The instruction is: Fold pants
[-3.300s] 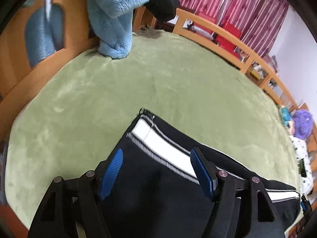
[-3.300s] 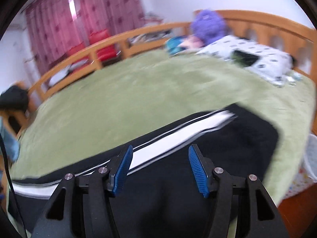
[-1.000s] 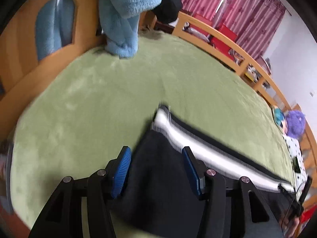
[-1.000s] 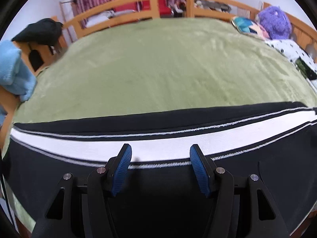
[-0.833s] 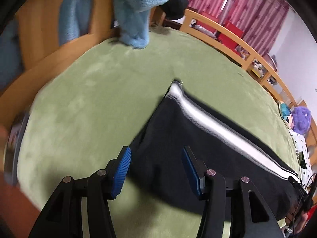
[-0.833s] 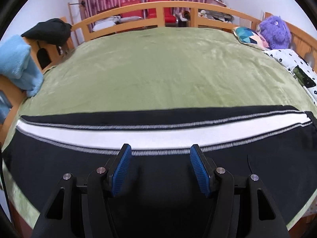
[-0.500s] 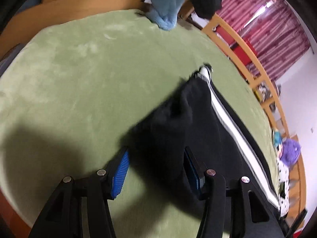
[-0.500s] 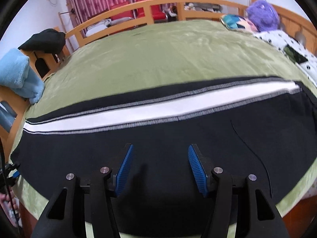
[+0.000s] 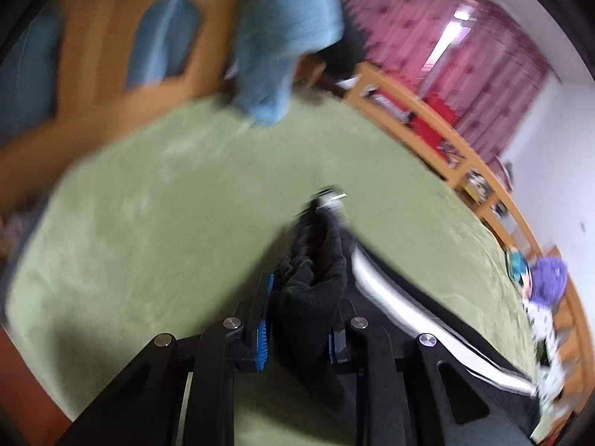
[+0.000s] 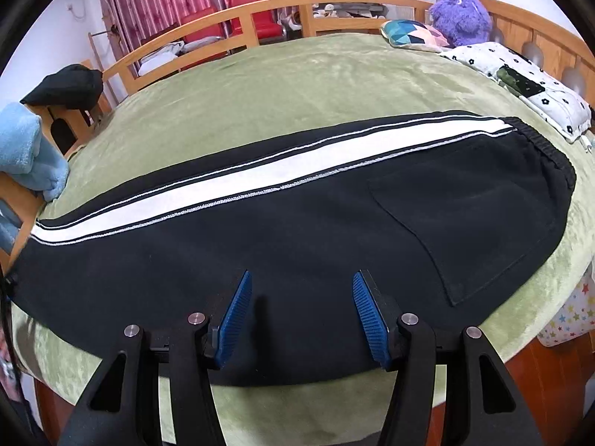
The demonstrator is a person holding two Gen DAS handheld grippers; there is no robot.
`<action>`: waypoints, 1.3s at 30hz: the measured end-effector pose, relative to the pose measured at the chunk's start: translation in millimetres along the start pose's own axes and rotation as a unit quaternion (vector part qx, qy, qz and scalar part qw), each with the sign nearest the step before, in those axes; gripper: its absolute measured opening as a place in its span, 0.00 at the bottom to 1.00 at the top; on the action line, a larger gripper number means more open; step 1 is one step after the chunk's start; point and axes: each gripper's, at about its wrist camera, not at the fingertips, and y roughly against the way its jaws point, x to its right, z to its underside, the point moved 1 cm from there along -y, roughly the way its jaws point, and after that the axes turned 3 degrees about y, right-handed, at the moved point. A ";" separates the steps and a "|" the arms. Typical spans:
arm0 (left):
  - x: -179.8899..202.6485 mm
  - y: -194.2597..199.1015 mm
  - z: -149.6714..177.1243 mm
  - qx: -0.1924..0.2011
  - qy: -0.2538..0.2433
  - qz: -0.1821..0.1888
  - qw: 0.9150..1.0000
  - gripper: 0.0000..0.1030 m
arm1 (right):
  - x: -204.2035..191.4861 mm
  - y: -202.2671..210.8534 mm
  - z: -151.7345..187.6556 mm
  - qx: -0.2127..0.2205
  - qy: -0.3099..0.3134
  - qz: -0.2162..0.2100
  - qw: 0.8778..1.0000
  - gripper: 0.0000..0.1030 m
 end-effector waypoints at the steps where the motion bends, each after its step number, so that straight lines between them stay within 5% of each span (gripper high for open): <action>1: 16.9 10.0 -2.8 0.010 -0.017 0.008 1.000 0.21 | 2.4 3.1 0.9 0.002 0.002 -0.001 1.000 0.55; 6: 116.7 54.9 -4.2 0.034 -0.107 0.075 0.991 0.20 | 17.8 21.3 9.1 0.026 -0.005 -0.005 1.000 0.55; 13: 273.8 78.7 55.8 0.019 -0.236 0.158 0.959 0.20 | 49.6 38.6 30.6 0.038 -0.032 -0.008 0.999 0.55; 20: 374.7 40.6 170.8 -0.088 -0.306 0.211 0.924 0.20 | 84.9 48.1 54.3 0.031 -0.056 0.001 0.998 0.55; 25: 375.7 -8.6 229.0 -0.242 -0.317 0.194 0.896 0.31 | 105.5 46.3 65.4 0.017 -0.070 0.011 0.997 0.55; 27: 366.0 -6.5 232.0 -0.248 -0.327 0.193 0.891 0.35 | 110.1 43.9 66.3 0.014 -0.077 0.004 0.997 0.55; 29: 355.4 3.6 225.1 -0.228 -0.333 0.192 0.895 0.47 | 111.0 37.0 61.1 0.010 -0.080 -0.005 0.997 0.56; 34: 311.0 31.9 178.5 -0.163 -0.304 0.186 0.920 0.70 | 86.8 21.5 40.0 0.010 -0.061 -0.062 0.996 0.56; 39: 261.1 32.5 146.2 -0.130 -0.285 0.127 0.941 0.70 | 39.5 0.3 9.3 0.019 -0.020 -0.123 0.992 0.57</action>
